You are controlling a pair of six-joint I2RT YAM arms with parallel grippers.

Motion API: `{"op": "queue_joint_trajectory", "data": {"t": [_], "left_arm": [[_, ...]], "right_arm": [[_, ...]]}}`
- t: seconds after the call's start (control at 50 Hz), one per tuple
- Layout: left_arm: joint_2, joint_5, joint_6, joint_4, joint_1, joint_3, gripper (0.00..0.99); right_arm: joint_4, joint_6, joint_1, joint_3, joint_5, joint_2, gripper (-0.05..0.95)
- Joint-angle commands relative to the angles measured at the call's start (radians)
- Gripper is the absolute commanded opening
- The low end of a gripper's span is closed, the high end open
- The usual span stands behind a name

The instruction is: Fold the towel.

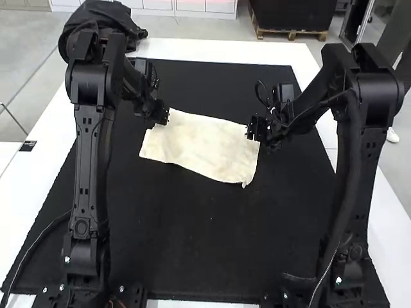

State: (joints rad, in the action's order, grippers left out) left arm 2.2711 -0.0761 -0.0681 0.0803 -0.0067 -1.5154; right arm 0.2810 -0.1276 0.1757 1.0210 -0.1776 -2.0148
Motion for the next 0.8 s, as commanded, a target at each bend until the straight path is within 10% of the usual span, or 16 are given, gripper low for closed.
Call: {"op": "queue_joint_trajectory", "data": {"t": [0.0, 0.78], "left_arm": [[0.018, -0.013, -0.015, -0.004, -0.003, -0.052, 0.959], [0.068, -0.013, -0.012, 0.036, 0.001, -0.114, 0.931]], "right_arm": [[0.007, 0.020, 0.013, 0.033, 0.021, -0.021, 0.90], [-0.006, 0.109, 0.039, 0.110, 0.096, -0.102, 0.90]]}}
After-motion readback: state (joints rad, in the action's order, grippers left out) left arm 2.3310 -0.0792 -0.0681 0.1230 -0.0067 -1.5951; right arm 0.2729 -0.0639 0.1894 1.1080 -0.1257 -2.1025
